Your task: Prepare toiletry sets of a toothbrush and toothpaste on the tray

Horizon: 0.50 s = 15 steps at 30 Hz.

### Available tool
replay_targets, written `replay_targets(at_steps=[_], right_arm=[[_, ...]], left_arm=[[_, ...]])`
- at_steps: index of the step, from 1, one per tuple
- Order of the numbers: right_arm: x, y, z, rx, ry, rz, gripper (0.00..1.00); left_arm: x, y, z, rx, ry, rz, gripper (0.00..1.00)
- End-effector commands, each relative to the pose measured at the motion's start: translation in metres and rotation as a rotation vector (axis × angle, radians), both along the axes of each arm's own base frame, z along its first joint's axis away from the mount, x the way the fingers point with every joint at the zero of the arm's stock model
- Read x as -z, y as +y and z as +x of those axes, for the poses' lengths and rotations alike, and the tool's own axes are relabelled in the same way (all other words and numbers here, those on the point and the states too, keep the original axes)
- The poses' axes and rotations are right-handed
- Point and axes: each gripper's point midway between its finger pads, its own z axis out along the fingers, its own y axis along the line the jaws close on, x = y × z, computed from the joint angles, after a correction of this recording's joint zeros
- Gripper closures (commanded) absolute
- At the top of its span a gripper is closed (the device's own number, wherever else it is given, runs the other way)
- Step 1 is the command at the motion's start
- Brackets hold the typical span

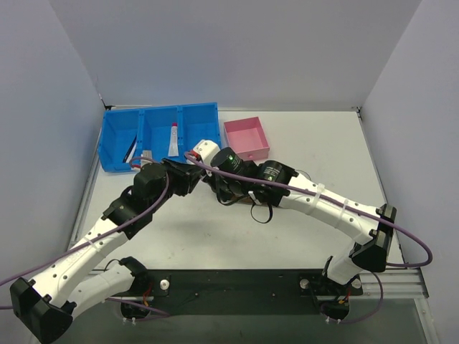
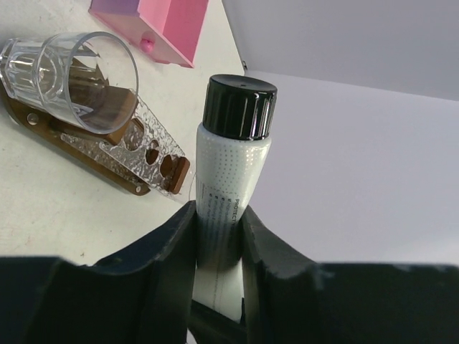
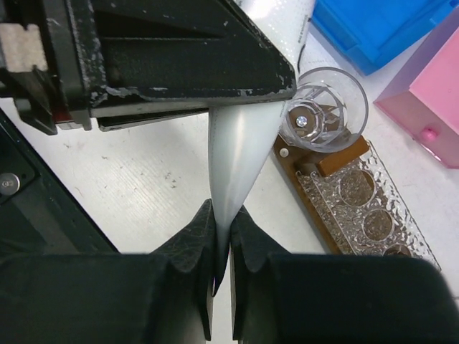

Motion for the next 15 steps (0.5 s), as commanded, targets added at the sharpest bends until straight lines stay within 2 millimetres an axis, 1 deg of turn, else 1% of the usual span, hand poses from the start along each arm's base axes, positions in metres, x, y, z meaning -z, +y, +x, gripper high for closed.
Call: replay_targets(at_steps=[1, 2, 3, 4, 5, 6, 7, 8, 9, 10, 11, 12, 13, 14, 15], right_arm=[[-0.002, -0.005, 0.011, 0.038, -0.019, 0.007, 1.0], [-0.003, -0.006, 0.012, 0.041, -0.019, 0.011, 1.0], [-0.007, -0.009, 0.014, 0.049, -0.022, 0.024, 1.0], [-0.009, -0.011, 0.013, 0.051, -0.017, 0.031, 1.0], [-0.009, -0.013, 0.013, 0.054, -0.015, 0.034, 1.0], [-0.018, -0.018, 0.014, 0.068, -0.02, 0.058, 1.0], [-0.017, -0.022, 0.013, 0.081, -0.009, 0.067, 1.0], [-0.018, -0.025, 0.011, 0.083, 0.005, 0.079, 1.0], [-0.026, -0.033, 0.011, 0.091, 0.006, 0.107, 1.0], [-0.024, -0.038, 0.009, 0.094, 0.023, 0.109, 1.0], [-0.028, -0.042, -0.001, 0.073, 0.055, 0.135, 1.0], [-0.028, -0.047, -0.003, 0.077, 0.067, 0.138, 1.0], [-0.028, -0.055, -0.001, 0.099, 0.081, 0.142, 1.0], [-0.027, -0.066, -0.008, 0.102, 0.107, 0.138, 1.0], [-0.026, -0.072, -0.012, 0.1, 0.126, 0.137, 1.0]], left_arm=[[-0.022, -0.008, 0.001, 0.013, -0.058, -0.082, 0.56], [-0.023, -0.008, 0.001, 0.022, -0.068, -0.068, 0.46], [-0.027, -0.008, -0.001, 0.033, -0.082, -0.063, 0.41], [-0.027, -0.007, -0.002, 0.037, -0.086, -0.046, 0.34], [-0.029, -0.007, -0.003, 0.048, -0.108, -0.016, 0.3], [-0.029, -0.004, -0.003, 0.047, -0.113, 0.007, 0.23], [-0.038, -0.002, -0.004, 0.051, -0.139, 0.018, 0.2], [-0.041, 0.0, -0.005, 0.062, -0.169, 0.063, 0.18], [-0.04, 0.003, -0.006, 0.061, -0.175, 0.098, 0.16], [-0.053, 0.007, -0.008, 0.061, -0.21, 0.115, 0.15], [-0.054, 0.011, -0.008, 0.076, -0.246, 0.185, 0.15], [-0.05, 0.016, -0.01, 0.075, -0.24, 0.24, 0.15], [-0.06, 0.021, -0.012, 0.071, -0.267, 0.267, 0.15], [-0.058, 0.026, -0.013, 0.084, -0.291, 0.338, 0.15], [-0.055, 0.032, -0.015, 0.084, -0.292, 0.386, 0.15]])
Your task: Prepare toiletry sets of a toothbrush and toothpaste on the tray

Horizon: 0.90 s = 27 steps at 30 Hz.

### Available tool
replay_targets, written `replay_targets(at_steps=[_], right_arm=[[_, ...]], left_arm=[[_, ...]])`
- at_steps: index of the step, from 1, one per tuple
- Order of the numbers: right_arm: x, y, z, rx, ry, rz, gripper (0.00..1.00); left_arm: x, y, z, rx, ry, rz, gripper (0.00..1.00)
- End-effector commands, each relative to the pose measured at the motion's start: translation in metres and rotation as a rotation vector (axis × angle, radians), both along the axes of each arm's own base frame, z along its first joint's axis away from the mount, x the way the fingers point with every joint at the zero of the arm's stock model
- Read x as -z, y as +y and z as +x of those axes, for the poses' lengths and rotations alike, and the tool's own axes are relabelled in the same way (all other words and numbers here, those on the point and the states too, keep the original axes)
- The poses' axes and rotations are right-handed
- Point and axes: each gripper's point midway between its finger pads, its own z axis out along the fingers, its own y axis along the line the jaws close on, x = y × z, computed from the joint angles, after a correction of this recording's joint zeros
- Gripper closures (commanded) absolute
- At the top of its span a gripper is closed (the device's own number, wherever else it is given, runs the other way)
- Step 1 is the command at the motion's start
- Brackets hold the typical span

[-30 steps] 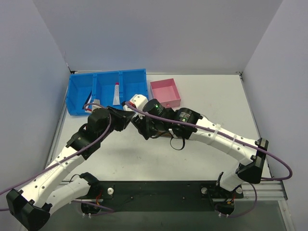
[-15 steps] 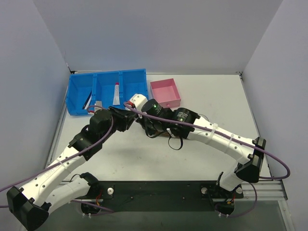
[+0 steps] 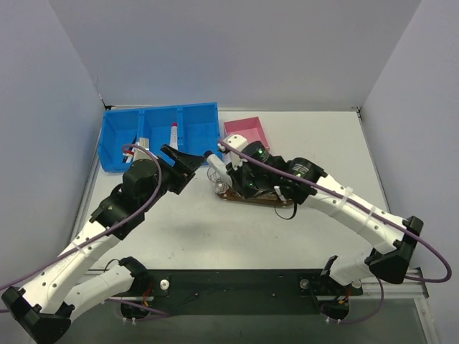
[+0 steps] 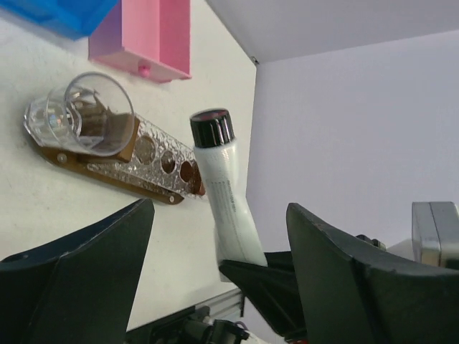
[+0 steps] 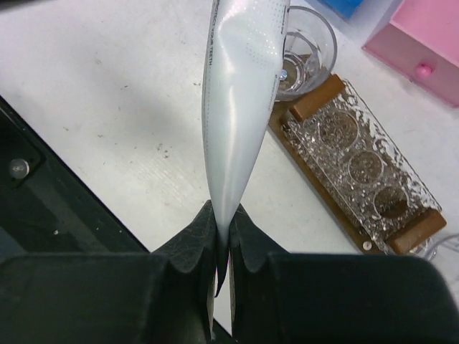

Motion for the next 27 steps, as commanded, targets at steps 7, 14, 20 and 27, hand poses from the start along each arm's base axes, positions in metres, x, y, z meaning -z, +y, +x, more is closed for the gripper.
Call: replay_targets(at_steps=[7, 14, 20, 27], right_arm=[[-0.035, -0.071, -0.051, -0.001, 0.157, 0.031, 1.0], [-0.027, -0.097, -0.108, -0.033, 0.38, 0.021, 1.0], [-0.042, -0.099, -0.151, -0.084, 0.551, 0.116, 1.0], [-0.059, -0.085, -0.184, -0.184, 0.748, 0.212, 1.0]], left_arm=[[-0.06, 0.004, -0.022, 0.298, -0.546, 0.464, 0.15], [-0.085, -0.061, -0.079, 0.854, -0.872, 0.411, 0.12], [-0.059, -0.096, -0.114, 1.258, -0.788, 0.202, 0.12], [-0.044, -0.121, -0.14, 1.482, -0.712, 0.035, 0.11]])
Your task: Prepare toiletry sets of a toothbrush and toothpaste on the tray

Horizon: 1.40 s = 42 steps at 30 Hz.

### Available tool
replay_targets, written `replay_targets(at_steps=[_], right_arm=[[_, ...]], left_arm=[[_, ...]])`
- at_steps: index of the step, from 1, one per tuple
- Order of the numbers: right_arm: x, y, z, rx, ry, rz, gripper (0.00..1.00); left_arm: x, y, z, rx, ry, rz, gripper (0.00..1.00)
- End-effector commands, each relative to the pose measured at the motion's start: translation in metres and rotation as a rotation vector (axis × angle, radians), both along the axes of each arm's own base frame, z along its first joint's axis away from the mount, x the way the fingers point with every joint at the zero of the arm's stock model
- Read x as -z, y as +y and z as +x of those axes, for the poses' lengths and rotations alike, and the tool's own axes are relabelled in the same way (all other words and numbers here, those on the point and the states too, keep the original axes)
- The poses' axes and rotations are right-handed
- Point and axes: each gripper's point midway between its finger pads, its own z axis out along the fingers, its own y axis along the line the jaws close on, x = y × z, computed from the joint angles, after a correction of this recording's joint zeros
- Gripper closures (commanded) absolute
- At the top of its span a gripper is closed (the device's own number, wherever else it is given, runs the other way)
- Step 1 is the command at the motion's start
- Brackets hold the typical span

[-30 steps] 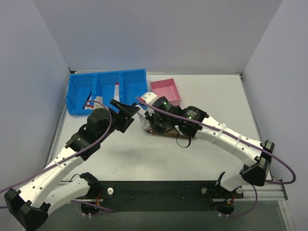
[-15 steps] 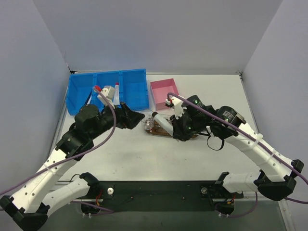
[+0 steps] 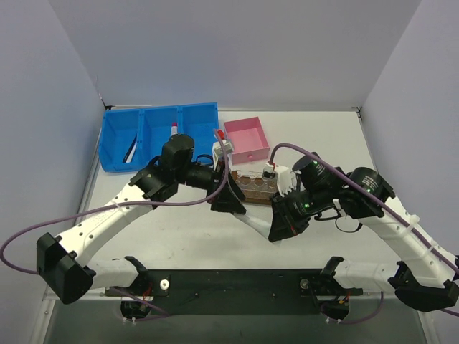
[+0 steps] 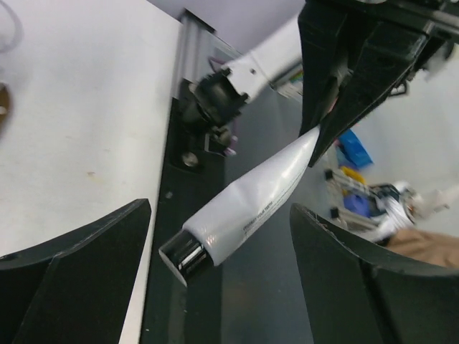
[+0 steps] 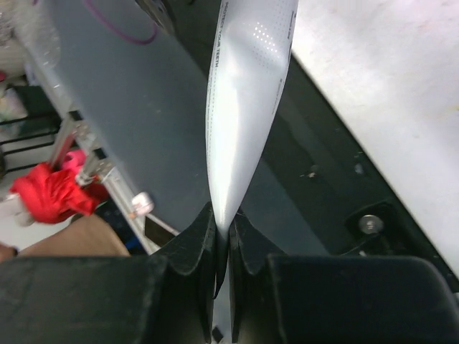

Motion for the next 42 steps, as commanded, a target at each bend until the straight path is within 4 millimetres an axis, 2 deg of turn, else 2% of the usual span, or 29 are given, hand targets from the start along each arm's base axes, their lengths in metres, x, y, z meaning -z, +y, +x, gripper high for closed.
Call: replay_targets(at_steps=[1, 8, 12, 24, 27, 32, 36, 38, 40, 42], right_arm=[[-0.014, 0.012, -0.029, -0.074, 0.191, 0.082, 1.0], [-0.013, 0.025, -0.024, -0.099, 0.233, 0.093, 1.0], [-0.015, 0.032, -0.021, -0.108, 0.243, 0.106, 1.0], [-0.032, 0.047, -0.014, -0.121, 0.237, 0.173, 1.0], [-0.031, 0.048, -0.012, -0.114, 0.223, 0.175, 1.0], [-0.026, 0.049, -0.01, -0.106, 0.224, 0.167, 1.0], [-0.021, 0.048, -0.004, -0.089, 0.193, 0.148, 1.0], [-0.018, 0.048, 0.003, -0.064, 0.17, 0.135, 1.0], [-0.017, 0.047, 0.01, -0.027, 0.15, 0.128, 1.0], [-0.017, 0.045, 0.022, 0.022, 0.108, 0.126, 0.97]], left_arm=[[-0.027, -0.006, -0.034, 0.241, 0.019, -0.101, 0.11], [-0.023, -0.003, -0.065, 0.4, 0.117, -0.12, 0.13], [-0.012, 0.003, -0.077, 0.436, 0.178, -0.094, 0.17], [0.008, 0.007, -0.093, 0.498, 0.277, -0.042, 0.2], [0.011, 0.008, -0.096, 0.513, 0.294, -0.034, 0.27], [0.014, 0.008, -0.096, 0.511, 0.307, -0.026, 0.53], [0.015, 0.008, -0.096, 0.518, 0.314, -0.024, 0.61], [0.016, 0.009, -0.096, 0.526, 0.322, -0.02, 0.69], [0.015, 0.009, -0.095, 0.525, 0.319, -0.022, 0.72], [0.015, 0.008, -0.095, 0.52, 0.31, -0.025, 0.82]])
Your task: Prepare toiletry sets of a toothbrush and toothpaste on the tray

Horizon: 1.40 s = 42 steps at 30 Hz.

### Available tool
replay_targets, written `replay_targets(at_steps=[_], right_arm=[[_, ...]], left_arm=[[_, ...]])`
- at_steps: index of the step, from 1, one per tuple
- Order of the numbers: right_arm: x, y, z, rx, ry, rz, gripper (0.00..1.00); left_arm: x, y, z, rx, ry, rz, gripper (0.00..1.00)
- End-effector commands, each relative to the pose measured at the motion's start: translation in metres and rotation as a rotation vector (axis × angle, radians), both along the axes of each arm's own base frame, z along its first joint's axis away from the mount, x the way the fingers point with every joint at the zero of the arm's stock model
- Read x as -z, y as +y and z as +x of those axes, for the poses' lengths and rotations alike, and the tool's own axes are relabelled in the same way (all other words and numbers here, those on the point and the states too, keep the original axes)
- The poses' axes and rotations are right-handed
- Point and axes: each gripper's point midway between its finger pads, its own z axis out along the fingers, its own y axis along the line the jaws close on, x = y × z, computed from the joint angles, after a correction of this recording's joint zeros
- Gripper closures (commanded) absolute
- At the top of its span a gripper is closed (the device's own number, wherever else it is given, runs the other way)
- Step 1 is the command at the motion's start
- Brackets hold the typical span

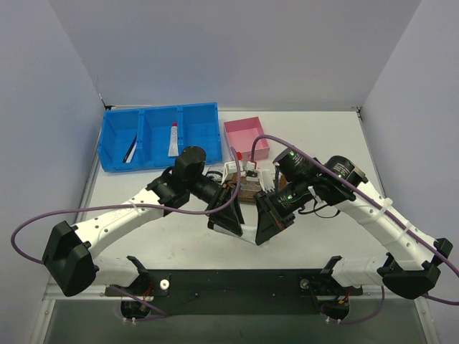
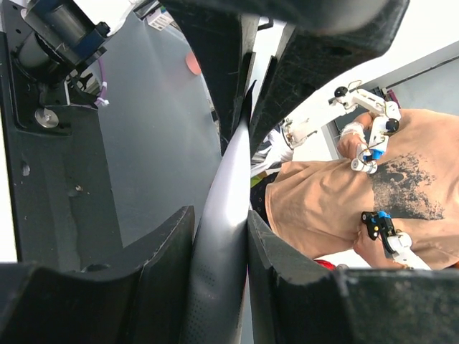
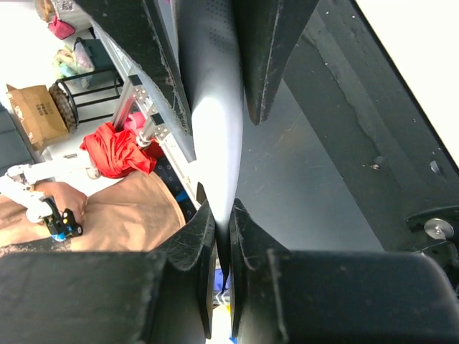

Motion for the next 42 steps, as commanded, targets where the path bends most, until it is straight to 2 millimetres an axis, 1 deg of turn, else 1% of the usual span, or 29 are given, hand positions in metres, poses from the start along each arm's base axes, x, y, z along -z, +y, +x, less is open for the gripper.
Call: replay_targets(at_steps=[1, 2, 3, 4, 5, 6, 7, 8, 9, 10, 11, 12, 13, 14, 17, 18, 24, 28, 30, 35, 37, 39, 42], right_arm=[[-0.011, 0.009, 0.043, 0.145, -0.162, 0.054, 0.94], [-0.011, 0.007, 0.049, 0.18, -0.172, 0.051, 0.85], [-0.012, 0.007, 0.061, 0.227, -0.191, 0.063, 0.8], [-0.016, 0.005, 0.064, 0.257, -0.206, 0.08, 0.74], [-0.012, 0.003, 0.069, 0.29, -0.201, 0.082, 0.63], [-0.015, 0.006, 0.077, 0.333, -0.205, 0.112, 0.58], [-0.021, -0.001, 0.084, 0.382, -0.221, 0.139, 0.53], [-0.017, -0.003, 0.089, 0.414, -0.215, 0.139, 0.47], [-0.027, -0.004, 0.095, 0.457, -0.235, 0.181, 0.45], [-0.03, -0.006, 0.101, 0.49, -0.24, 0.198, 0.43], [-0.031, -0.006, 0.104, 0.506, -0.244, 0.215, 0.42], [-0.036, -0.005, 0.108, 0.53, -0.25, 0.249, 0.41], [-0.037, -0.004, 0.11, 0.535, -0.252, 0.264, 0.41], [-0.039, -0.002, 0.111, 0.536, -0.254, 0.278, 0.41], [-0.047, 0.002, 0.117, 0.54, -0.275, 0.319, 0.41], [-0.047, 0.004, 0.12, 0.54, -0.277, 0.32, 0.4], [-0.046, 0.01, 0.13, 0.515, -0.277, 0.332, 0.41], [-0.04, 0.005, 0.134, 0.521, -0.284, 0.32, 0.42], [-0.042, 0.003, 0.135, 0.526, -0.29, 0.327, 0.42], [-0.051, 0.014, 0.131, 0.468, -0.251, 0.386, 0.46], [-0.051, 0.017, 0.126, 0.443, -0.219, 0.397, 0.5], [-0.05, 0.017, 0.123, 0.431, -0.213, 0.403, 0.51], [-0.05, 0.019, 0.122, 0.423, -0.21, 0.416, 0.54]], left_arm=[[0.0, 0.004, -0.011, 0.06, -0.002, -0.013, 0.83], [-0.001, 0.004, -0.008, 0.044, -0.011, -0.017, 0.85], [-0.003, 0.003, -0.005, 0.023, -0.027, -0.025, 0.88], [-0.005, 0.0, 0.003, -0.025, -0.047, -0.035, 0.91], [-0.009, 0.001, 0.008, -0.06, -0.072, -0.052, 0.94], [-0.011, 0.0, 0.016, -0.1, -0.087, -0.057, 0.96], [-0.015, -0.002, 0.028, -0.163, -0.114, -0.074, 0.99], [-0.019, 0.003, 0.041, -0.219, -0.129, -0.087, 0.99], [-0.023, 0.005, 0.05, -0.26, -0.124, -0.089, 0.98], [-0.027, 0.006, 0.059, -0.301, -0.143, -0.112, 0.99], [-0.027, 0.013, 0.07, -0.35, -0.144, -0.115, 1.0], [-0.029, 0.015, 0.076, -0.384, -0.125, -0.115, 1.0], [-0.034, 0.018, 0.08, -0.406, -0.145, -0.147, 1.0], [-0.03, 0.024, 0.088, -0.441, -0.134, -0.144, 1.0], [-0.034, 0.028, 0.089, -0.452, -0.106, -0.164, 1.0], [-0.033, 0.029, 0.087, -0.441, -0.103, -0.166, 1.0], [-0.046, 0.031, 0.079, -0.391, -0.114, -0.213, 1.0], [-0.048, 0.033, 0.076, -0.378, -0.11, -0.219, 1.0], [-0.049, 0.033, 0.075, -0.37, -0.108, -0.219, 1.0], [-0.05, 0.032, 0.075, -0.366, -0.105, -0.221, 1.0], [-0.049, 0.032, 0.077, -0.368, -0.102, -0.22, 1.0], [-0.05, 0.031, 0.077, -0.369, -0.103, -0.223, 1.0], [-0.049, 0.03, 0.079, -0.372, -0.1, -0.226, 1.0]])
